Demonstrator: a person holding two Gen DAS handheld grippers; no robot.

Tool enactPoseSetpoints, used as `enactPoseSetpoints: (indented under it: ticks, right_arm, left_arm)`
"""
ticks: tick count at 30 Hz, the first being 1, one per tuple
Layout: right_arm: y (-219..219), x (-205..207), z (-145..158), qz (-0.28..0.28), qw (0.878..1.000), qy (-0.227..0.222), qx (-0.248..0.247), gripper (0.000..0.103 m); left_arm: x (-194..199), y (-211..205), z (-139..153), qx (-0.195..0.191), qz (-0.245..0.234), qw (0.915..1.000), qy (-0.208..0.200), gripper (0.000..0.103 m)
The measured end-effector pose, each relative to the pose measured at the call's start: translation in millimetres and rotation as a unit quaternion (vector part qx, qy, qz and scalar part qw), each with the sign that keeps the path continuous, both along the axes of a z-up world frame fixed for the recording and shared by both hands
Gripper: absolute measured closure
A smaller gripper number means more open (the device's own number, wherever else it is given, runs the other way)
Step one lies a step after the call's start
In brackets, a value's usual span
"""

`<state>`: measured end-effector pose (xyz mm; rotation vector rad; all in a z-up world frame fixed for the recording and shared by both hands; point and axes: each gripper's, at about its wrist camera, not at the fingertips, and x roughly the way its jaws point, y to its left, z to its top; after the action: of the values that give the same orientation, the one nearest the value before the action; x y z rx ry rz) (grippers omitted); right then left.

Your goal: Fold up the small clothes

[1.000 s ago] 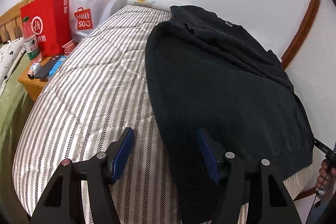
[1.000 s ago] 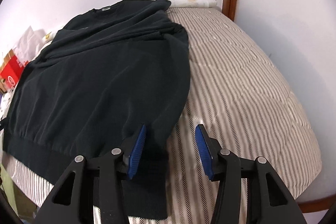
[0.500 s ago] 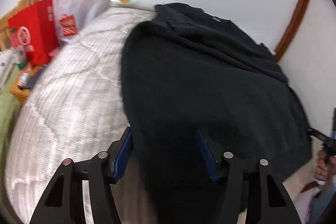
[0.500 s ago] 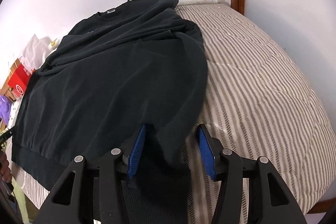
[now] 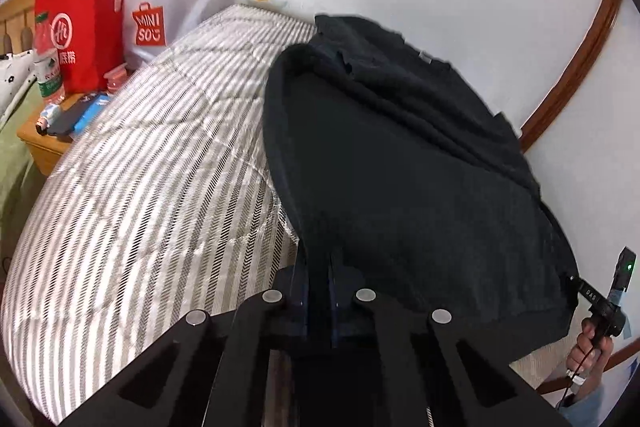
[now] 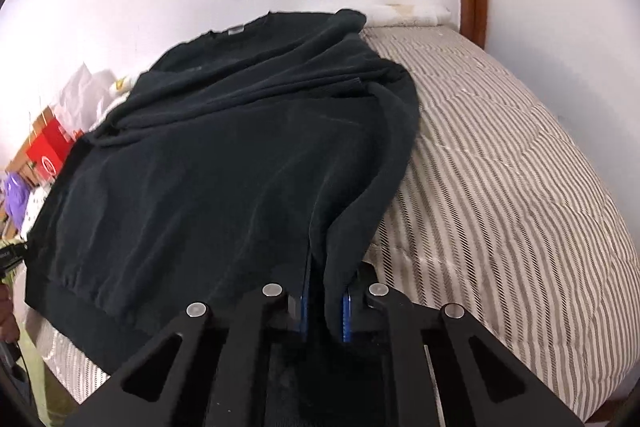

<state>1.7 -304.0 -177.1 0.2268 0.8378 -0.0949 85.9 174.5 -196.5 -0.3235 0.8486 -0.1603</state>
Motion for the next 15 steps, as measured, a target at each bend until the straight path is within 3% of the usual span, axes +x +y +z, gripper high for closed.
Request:
enactPoseSetpoints:
  ticks: [8, 15]
  right_arm:
    - [-6, -36, 27, 0.010, 0.999, -0.040, 0.031, 0.094]
    - [-6, -73, 53, 0.035, 0.996, -0.083, 0.030, 0.094]
  left_arm:
    - [-32, 5, 30, -0.017, 0.006, 0.9989, -0.042, 0.096]
    - [-74, 16, 58, -0.033, 0.000, 0.9964, -0.078, 0.096]
